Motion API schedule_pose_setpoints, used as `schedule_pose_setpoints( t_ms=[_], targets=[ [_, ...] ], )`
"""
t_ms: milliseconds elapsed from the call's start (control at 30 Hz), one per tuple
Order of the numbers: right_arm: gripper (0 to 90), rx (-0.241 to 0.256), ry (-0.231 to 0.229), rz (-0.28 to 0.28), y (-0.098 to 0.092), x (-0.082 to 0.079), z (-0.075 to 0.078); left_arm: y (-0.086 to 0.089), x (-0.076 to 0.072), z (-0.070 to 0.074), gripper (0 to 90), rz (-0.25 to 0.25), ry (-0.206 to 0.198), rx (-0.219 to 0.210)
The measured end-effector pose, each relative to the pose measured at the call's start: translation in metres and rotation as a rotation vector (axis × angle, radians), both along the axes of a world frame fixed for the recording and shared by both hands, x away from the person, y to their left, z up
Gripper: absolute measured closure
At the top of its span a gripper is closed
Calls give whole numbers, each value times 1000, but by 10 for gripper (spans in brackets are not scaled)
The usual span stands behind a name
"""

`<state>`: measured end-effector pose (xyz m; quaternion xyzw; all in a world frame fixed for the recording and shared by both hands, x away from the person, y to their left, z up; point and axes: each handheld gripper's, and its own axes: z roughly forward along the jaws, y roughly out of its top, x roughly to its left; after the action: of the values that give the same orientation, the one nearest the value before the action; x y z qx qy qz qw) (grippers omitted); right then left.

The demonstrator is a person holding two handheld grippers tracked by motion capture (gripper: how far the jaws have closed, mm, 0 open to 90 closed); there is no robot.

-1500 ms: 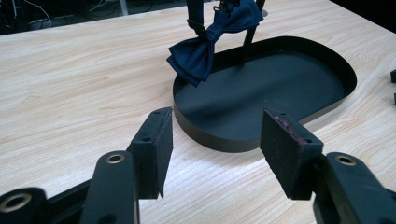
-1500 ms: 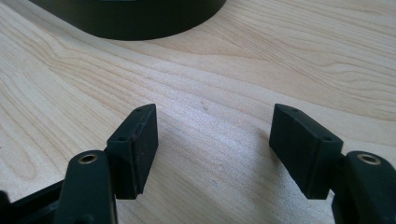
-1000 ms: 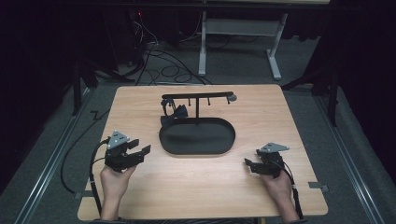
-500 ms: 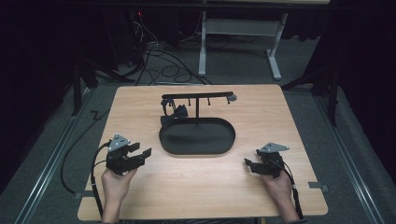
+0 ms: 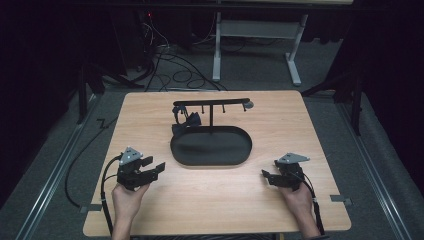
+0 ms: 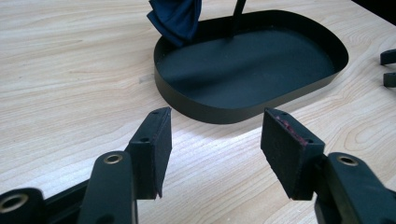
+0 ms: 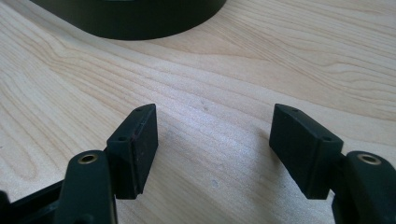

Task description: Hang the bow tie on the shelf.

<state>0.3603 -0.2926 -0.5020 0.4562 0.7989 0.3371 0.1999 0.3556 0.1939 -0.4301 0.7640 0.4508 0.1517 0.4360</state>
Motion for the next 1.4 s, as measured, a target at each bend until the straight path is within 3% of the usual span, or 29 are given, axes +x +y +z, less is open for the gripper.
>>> schedule_pose_setpoints(
  t_ms=[933, 1400],
  targets=[
    [340, -1, -1, 2, 0, 0, 0, -4, -2, -29, 435, -5, 63, -31],
    [340, -1, -1, 2, 0, 0, 0, -6, -3, -48, 432, 16, 99, -13]
  ],
)
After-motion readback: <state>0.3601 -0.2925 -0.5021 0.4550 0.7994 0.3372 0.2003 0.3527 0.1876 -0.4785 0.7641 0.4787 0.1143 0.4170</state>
